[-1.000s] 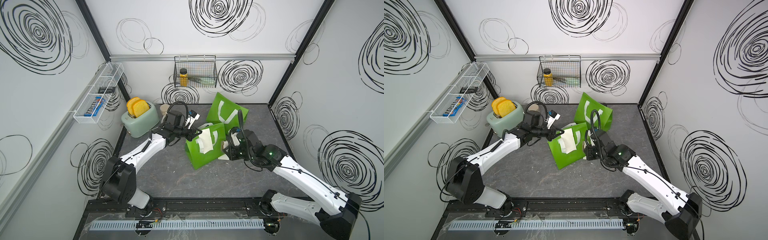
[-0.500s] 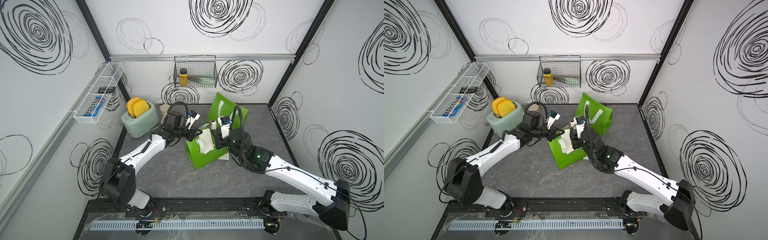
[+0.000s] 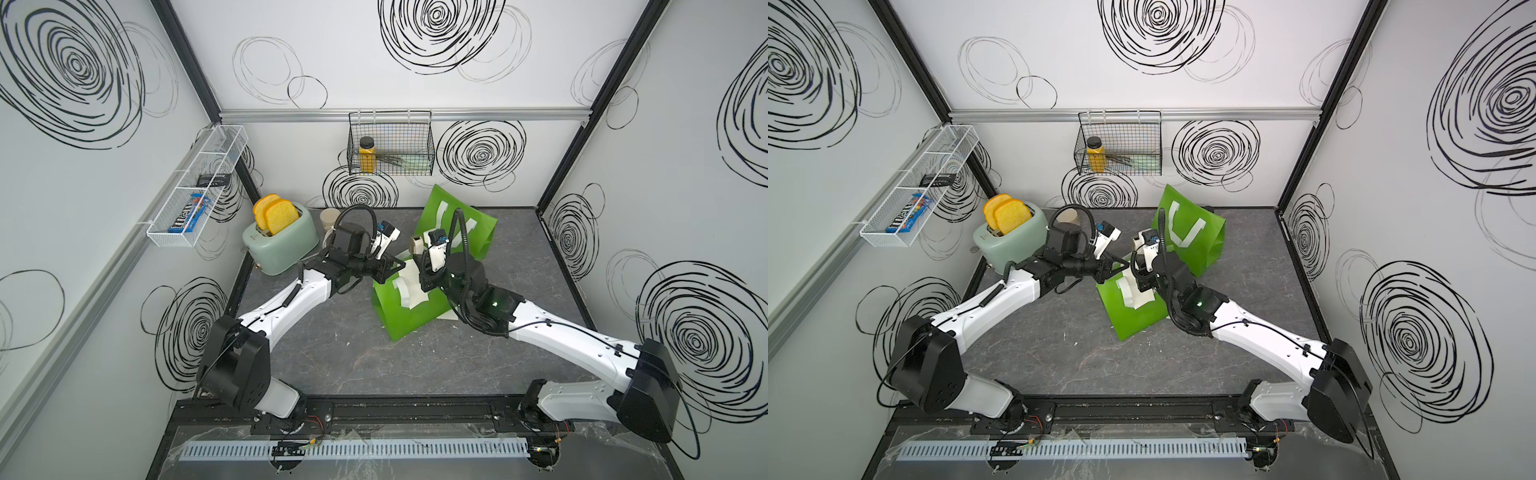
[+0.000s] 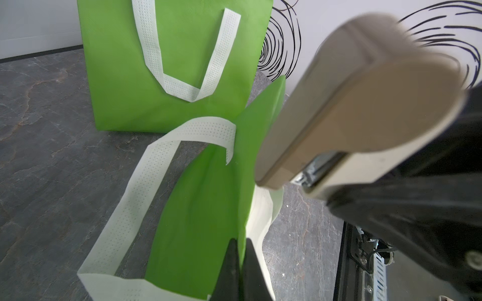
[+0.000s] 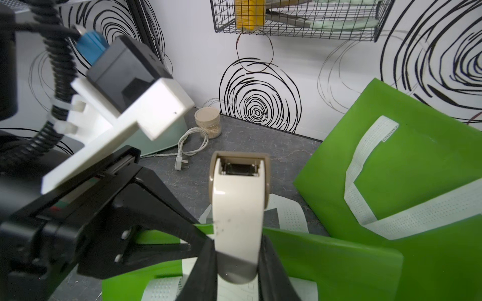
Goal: Staple the receipts to the bags
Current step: Place the stapler in the takeout bag.
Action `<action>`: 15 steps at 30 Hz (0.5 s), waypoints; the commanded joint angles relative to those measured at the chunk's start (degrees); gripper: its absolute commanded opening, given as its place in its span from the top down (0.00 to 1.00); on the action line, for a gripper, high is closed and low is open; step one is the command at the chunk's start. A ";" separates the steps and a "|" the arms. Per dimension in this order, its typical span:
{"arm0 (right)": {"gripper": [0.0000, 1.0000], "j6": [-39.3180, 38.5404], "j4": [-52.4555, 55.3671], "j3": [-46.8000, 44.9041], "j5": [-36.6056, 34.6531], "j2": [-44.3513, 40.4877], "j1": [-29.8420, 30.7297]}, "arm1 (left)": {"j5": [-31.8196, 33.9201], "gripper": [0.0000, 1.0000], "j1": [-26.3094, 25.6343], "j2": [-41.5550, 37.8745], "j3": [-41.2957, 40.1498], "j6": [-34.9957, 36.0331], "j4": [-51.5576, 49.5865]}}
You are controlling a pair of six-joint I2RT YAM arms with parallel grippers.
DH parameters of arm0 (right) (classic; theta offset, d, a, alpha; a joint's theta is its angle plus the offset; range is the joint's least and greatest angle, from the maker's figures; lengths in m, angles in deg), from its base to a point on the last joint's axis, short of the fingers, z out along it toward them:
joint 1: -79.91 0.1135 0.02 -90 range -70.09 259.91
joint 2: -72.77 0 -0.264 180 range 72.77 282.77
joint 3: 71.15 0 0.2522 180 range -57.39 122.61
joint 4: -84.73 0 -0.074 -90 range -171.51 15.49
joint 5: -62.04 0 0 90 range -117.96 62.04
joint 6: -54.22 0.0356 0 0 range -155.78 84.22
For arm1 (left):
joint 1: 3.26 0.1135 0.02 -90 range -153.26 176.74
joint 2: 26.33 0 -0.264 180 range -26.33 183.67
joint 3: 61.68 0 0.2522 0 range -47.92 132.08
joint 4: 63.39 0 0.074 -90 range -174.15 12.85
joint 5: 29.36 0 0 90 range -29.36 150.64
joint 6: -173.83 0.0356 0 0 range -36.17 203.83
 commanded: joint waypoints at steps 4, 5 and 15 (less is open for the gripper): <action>0.84 0.66 -4.30 -1.23 0.66 0.65 -0.33 | -0.23 1.00 -0.38 -1.47 -0.54 -0.13 1.09; 0.84 0.70 -4.37 -1.08 0.63 0.90 -0.35 | -0.30 1.00 -0.34 -1.47 -0.53 -0.11 1.14; 0.84 0.62 -4.99 -1.36 0.93 2.54 0.13 | -0.32 1.00 -0.29 -1.38 -0.36 -0.34 0.84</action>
